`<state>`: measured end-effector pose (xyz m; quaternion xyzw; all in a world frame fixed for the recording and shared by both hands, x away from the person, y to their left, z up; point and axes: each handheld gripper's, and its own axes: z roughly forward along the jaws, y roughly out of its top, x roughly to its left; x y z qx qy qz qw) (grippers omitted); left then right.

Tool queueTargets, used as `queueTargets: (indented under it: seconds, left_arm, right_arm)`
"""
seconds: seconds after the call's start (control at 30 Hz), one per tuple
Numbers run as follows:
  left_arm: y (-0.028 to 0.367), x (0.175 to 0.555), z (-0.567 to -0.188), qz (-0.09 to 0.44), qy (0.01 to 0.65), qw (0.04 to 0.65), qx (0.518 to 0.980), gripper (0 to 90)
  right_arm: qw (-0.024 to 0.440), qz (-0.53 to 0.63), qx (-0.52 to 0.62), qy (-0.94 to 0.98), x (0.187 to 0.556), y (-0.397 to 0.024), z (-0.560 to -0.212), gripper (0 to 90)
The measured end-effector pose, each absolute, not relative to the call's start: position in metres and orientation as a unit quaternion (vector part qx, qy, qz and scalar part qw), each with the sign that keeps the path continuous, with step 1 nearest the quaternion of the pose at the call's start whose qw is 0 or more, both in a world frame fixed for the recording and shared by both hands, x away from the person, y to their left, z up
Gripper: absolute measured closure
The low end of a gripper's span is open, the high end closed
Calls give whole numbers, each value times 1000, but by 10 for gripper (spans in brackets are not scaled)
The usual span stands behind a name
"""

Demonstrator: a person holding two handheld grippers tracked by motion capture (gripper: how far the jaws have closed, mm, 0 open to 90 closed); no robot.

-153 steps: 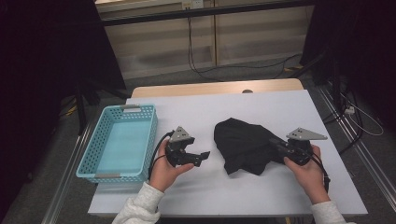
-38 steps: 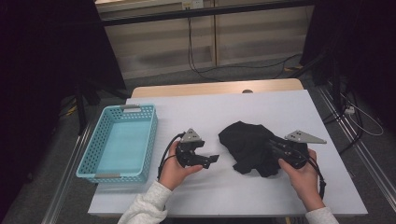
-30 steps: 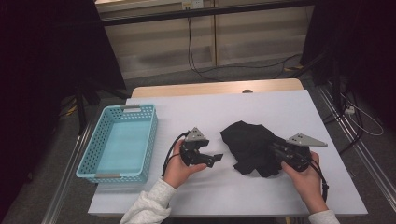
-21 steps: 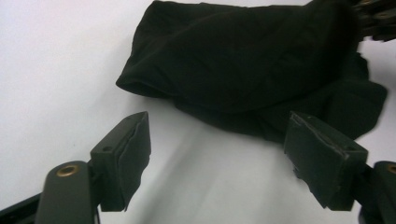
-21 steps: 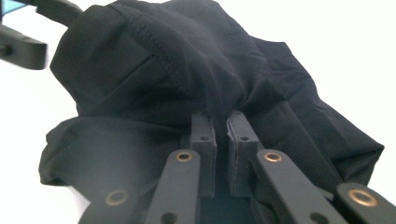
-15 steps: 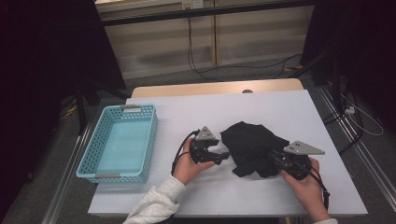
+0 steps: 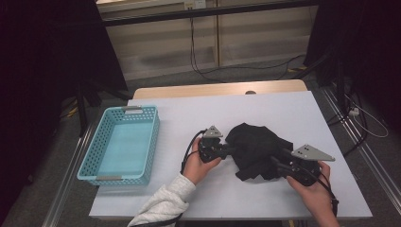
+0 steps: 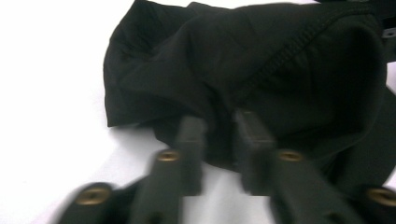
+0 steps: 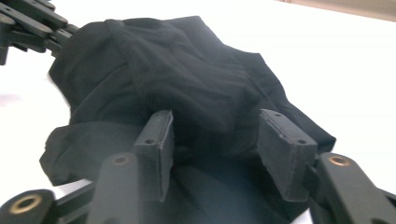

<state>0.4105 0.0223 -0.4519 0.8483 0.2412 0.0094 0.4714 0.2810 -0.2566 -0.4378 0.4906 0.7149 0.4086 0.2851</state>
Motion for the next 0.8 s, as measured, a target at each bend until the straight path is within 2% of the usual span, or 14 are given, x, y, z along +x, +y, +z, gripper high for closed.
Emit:
queueTargets:
  seconds: [0.17, 0.3, 0.6, 0.63, 0.67, 0.73, 0.77, 0.8]
  left_arm:
    - [27, 410, -446, 1, 240, 467, 851, 868]
    - [44, 410, -437, 2, 248, 462, 852, 875]
    - [73, 409, -420, 13, 267, 469, 842, 880]
    - [78, 409, -413, 21, 265, 467, 843, 881]
    - [78, 409, -413, 21, 265, 467, 843, 881]
    - [87, 410, -407, 27, 270, 473, 838, 882]
    - [87, 410, -407, 27, 270, 473, 838, 883]
    - [89, 411, -405, 30, 274, 476, 835, 884]
  right_arm:
    - [283, 416, 500, 705, 282, -264, -438, 418]
    - [292, 415, 509, 695, 283, -268, -437, 386]
    - [276, 434, 484, 708, 289, -254, -435, 402]
    - [266, 440, 466, 720, 289, -246, -433, 459]
    - [266, 440, 466, 720, 289, -246, -433, 459]
    - [254, 434, 445, 741, 292, -236, -434, 596]
    - [254, 434, 445, 741, 292, -236, -434, 596]
    - [247, 437, 438, 746, 293, -233, -435, 751]
